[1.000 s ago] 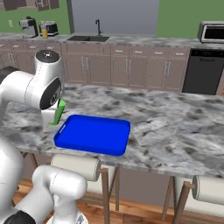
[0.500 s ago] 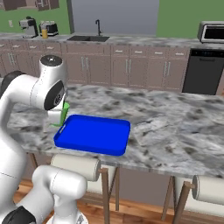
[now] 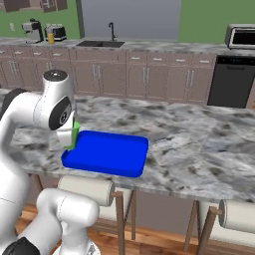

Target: There is a tray on the dining counter. Grab the cup, mug, and pitcher and place them on the tray. The pitcher may be placed next to the tray if it cannot fit the tray.

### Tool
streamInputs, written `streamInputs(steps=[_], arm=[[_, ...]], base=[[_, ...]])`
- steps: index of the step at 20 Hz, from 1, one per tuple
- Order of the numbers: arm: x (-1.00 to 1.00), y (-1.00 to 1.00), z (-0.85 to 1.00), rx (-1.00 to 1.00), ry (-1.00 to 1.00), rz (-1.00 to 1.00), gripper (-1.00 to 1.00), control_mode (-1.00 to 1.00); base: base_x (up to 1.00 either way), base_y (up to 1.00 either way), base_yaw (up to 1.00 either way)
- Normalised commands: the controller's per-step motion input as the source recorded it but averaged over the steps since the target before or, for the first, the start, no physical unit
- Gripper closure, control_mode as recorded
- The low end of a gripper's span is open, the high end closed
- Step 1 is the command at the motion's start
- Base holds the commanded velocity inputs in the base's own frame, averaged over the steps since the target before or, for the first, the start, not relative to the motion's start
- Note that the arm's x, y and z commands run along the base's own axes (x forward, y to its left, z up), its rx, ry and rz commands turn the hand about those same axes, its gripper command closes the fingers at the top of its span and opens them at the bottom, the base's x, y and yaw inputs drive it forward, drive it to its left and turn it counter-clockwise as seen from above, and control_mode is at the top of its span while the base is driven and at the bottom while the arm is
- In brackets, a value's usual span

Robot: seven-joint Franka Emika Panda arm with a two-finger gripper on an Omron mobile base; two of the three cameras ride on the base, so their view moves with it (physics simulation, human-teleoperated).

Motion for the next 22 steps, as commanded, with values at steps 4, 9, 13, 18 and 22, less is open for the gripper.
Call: streamInputs(steps=[4,9,13,18,22], arm=[[0.03,0.0,-0.24,-0.02,0.0,0.04,1.0,-1.0],[0.23,0.01,-0.12,0.0,0.0,0.01,1.0,-1.0],[0.34,0.1,0.0,0.0,0.0,0.0,1.0,-1.0],[0.42,0.09,-0.04,-0.01,0.0,0.0,1.0,-1.0],[0.52,0.0,-0.1,0.0,0.0,0.0,1.0,-1.0]], base=[[0.0,0.0,0.0],[0.0,0.0,0.0],[0.0,0.0,0.0],[0.0,0.0,0.0],[0.0,0.0,0.0]])
